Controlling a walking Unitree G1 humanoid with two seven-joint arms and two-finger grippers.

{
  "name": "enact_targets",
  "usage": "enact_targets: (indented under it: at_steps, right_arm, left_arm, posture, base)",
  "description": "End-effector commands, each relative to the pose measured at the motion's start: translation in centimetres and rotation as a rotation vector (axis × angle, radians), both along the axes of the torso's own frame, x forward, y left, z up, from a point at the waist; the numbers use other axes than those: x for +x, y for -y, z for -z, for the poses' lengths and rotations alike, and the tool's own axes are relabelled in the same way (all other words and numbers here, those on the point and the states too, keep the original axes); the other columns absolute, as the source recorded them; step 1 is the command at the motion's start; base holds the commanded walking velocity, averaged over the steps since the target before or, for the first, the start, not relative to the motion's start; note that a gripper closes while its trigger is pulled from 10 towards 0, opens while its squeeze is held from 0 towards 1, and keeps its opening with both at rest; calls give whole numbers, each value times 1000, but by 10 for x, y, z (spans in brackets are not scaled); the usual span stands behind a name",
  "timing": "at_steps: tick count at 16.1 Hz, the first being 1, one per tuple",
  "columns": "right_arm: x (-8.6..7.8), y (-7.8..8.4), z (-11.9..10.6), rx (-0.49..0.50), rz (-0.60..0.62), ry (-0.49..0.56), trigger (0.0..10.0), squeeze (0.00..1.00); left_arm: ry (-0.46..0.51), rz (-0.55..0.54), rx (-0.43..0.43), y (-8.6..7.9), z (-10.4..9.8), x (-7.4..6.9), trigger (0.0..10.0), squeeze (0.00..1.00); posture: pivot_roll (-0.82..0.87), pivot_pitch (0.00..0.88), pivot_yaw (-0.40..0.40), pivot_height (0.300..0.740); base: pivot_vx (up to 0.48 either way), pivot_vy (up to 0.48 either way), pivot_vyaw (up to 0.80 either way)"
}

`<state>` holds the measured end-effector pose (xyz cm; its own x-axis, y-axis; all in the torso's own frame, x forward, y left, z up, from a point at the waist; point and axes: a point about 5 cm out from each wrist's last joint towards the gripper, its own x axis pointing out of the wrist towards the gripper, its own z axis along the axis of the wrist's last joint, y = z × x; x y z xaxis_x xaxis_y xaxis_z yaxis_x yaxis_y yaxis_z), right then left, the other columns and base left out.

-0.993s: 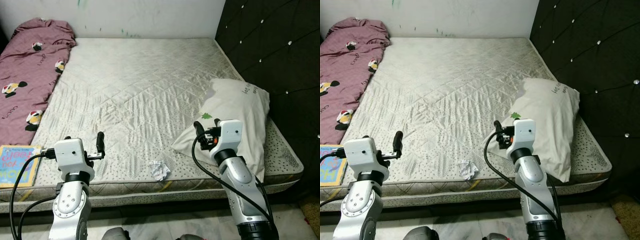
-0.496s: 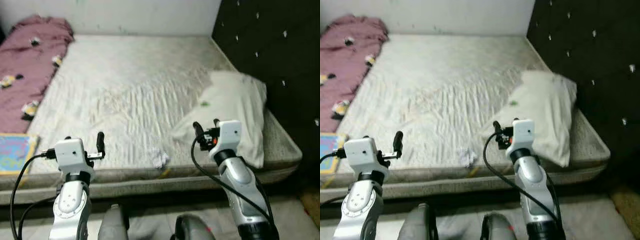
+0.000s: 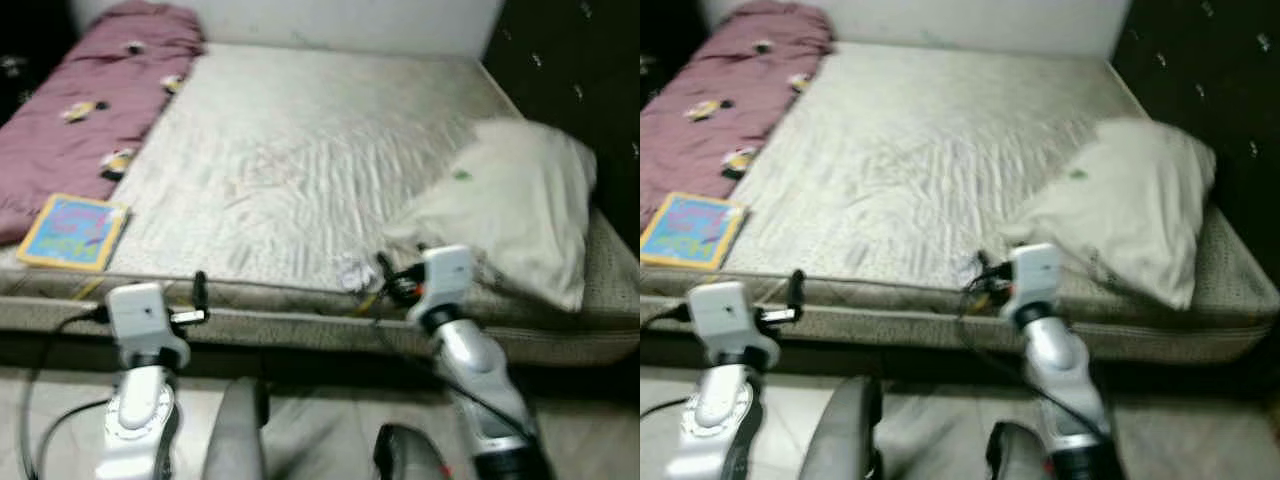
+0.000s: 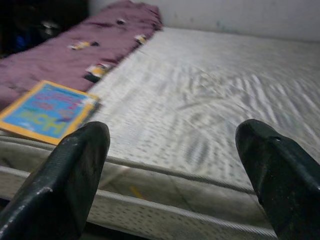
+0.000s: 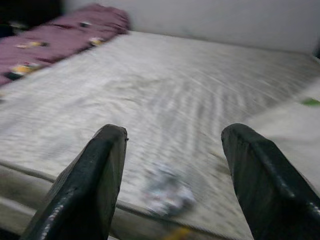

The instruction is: Clean up the room

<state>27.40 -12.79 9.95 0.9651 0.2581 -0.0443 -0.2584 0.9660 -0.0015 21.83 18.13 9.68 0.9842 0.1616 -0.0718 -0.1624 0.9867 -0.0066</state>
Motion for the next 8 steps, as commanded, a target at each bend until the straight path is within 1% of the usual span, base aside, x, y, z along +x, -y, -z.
enact_targets:
  at_steps: [1,8]
  right_arm:
    - [2,7,-5,-18,17,22,10000,0]
    - [2,7,-5,-7,14,12,10000,0]
  left_arm:
    - [29,9,-7,3,-7,2,10000,0]
    - [35,32,-24,5,-7,3,10000,0]
  posture:
    - [16,10,-46,634]
    - [13,17,-45,634]
  base:
    - [0,0,788]
    - [0,0,0]
